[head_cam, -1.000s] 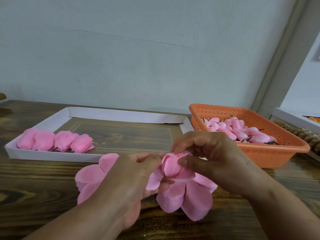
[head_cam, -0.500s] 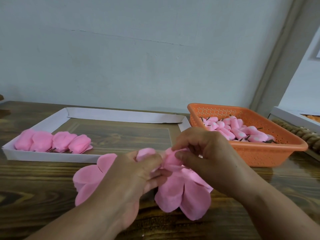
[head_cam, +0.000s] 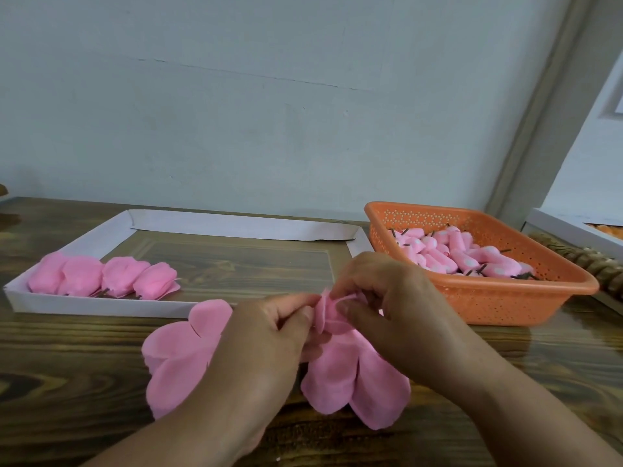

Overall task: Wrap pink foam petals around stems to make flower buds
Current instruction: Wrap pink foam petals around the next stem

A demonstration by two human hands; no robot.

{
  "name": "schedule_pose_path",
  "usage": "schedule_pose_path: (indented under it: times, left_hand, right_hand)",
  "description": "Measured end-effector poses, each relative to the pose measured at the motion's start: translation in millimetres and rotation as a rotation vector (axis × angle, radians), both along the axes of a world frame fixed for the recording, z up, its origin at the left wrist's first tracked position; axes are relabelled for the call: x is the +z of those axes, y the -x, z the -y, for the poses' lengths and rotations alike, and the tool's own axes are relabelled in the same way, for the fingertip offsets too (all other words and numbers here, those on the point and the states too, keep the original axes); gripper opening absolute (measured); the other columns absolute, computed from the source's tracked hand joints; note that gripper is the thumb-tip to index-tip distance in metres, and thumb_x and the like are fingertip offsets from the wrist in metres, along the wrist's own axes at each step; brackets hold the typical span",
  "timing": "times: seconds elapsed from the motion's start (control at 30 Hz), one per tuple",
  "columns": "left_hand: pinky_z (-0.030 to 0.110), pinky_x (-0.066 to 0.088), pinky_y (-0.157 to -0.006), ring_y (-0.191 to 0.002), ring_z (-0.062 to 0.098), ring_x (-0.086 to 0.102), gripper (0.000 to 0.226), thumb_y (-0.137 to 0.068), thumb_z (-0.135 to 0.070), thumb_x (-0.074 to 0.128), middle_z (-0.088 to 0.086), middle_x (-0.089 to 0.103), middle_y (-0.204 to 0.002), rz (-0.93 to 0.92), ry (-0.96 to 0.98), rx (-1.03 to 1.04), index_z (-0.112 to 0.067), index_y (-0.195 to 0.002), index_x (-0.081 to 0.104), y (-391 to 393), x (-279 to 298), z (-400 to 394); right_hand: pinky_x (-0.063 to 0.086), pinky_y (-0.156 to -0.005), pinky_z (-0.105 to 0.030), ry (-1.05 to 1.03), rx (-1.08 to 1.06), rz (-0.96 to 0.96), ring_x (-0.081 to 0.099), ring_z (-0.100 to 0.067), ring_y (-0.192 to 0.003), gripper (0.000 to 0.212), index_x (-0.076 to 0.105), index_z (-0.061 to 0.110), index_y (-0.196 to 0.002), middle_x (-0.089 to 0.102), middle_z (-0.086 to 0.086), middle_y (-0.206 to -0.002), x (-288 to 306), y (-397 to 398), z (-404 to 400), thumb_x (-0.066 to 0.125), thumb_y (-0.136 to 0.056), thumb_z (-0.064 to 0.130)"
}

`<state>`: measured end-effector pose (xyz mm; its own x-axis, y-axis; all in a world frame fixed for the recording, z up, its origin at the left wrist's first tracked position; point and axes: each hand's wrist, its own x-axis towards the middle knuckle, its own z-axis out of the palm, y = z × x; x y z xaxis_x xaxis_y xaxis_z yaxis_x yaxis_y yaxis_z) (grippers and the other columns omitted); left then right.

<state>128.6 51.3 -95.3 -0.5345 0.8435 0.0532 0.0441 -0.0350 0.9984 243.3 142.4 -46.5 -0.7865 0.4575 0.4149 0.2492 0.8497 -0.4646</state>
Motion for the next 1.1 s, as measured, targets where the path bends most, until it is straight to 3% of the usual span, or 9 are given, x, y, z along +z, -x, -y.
schedule_pose_path:
  times: [0.1, 0.3, 0.53, 0.7, 0.8, 0.93, 1.1]
  left_hand:
    - [0.045, 0.057, -0.08, -0.083, 0.022, 0.073, 0.031, -0.098, -0.012, 0.048, 0.001, 0.076, -0.083, -0.012, 0.02, -0.007, -0.028, -0.099, 0.075, 0.0, 0.8, 0.8]
    - [0.043, 0.057, -0.072, -0.084, 0.024, 0.073, 0.025, -0.096, -0.018, 0.052, 0.003, 0.076, -0.087, 0.006, 0.034, -0.034, -0.028, -0.101, 0.074, 3.4, 1.1, 0.7]
    - [0.046, 0.058, -0.077, -0.08, 0.022, 0.073, 0.025, -0.091, -0.016, 0.058, 0.001, 0.076, -0.083, -0.024, 0.028, -0.045, -0.035, -0.09, 0.075, 7.4, 4.9, 2.0]
    - [0.032, 0.057, -0.069, -0.073, 0.013, 0.071, 0.019, -0.091, -0.022, 0.059, -0.002, 0.075, -0.079, -0.132, 0.047, -0.069, -0.031, -0.096, 0.074, 8.5, 4.2, 2.6]
    - [0.036, 0.058, -0.073, -0.079, 0.017, 0.072, 0.019, -0.092, -0.025, 0.057, 0.0, 0.075, -0.082, -0.151, 0.069, -0.114, -0.031, -0.098, 0.074, 10.4, 5.6, 3.7]
    - [0.019, 0.049, -0.055, -0.056, 0.008, 0.063, 0.038, -0.095, -0.004, 0.048, 0.004, 0.072, -0.069, -0.246, 0.065, -0.173, -0.034, -0.108, 0.068, 19.0, 15.8, 5.0]
    - [0.017, 0.05, -0.061, -0.069, 0.01, 0.068, 0.035, -0.089, -0.002, 0.059, 0.003, 0.075, -0.084, -0.286, 0.078, -0.335, -0.033, -0.105, 0.066, 27.3, 24.5, 7.7]
  right_hand:
    - [0.038, -0.067, -0.011, -0.009, 0.027, 0.02, 0.05, 0.003, -0.075, 0.024, 0.066, 0.022, -0.075, 0.052, 0.015, -0.079, 2.0, -0.8, 1.5, 0.062, -0.081, -0.001]
    - [0.037, -0.067, -0.013, -0.017, 0.083, 0.072, 0.05, 0.001, -0.076, 0.025, 0.069, 0.022, -0.079, 0.052, 0.016, -0.08, 5.7, -3.5, 4.1, 0.061, -0.081, -0.001]
    - [0.035, -0.072, -0.01, -0.043, 0.11, 0.137, 0.047, 0.006, -0.078, 0.04, 0.067, 0.027, -0.111, 0.054, 0.015, -0.092, 7.7, -5.2, 6.6, 0.059, -0.082, 0.0]
    - [0.032, -0.069, -0.008, -0.038, 0.115, 0.169, 0.045, 0.008, -0.075, 0.028, 0.07, 0.022, -0.1, 0.05, 0.017, -0.083, 8.4, -5.5, 5.6, 0.062, -0.082, 0.004]
    - [0.033, -0.069, -0.008, -0.008, 0.091, 0.156, 0.047, 0.006, -0.075, 0.023, 0.07, 0.021, -0.095, 0.051, 0.018, -0.08, 7.8, -6.8, 3.3, 0.062, -0.082, 0.004]
    - [0.041, -0.066, -0.013, 0.097, 0.073, 0.1, 0.053, 0.003, -0.075, 0.025, 0.066, 0.033, -0.09, 0.055, 0.021, -0.078, 9.4, -12.7, -1.3, 0.064, -0.083, 0.008]
    - [0.049, -0.062, -0.036, 0.245, 0.137, 0.027, 0.059, -0.018, -0.067, 0.022, 0.068, 0.027, -0.085, 0.063, 0.007, -0.079, 13.2, -18.0, -4.3, 0.068, -0.081, 0.005]
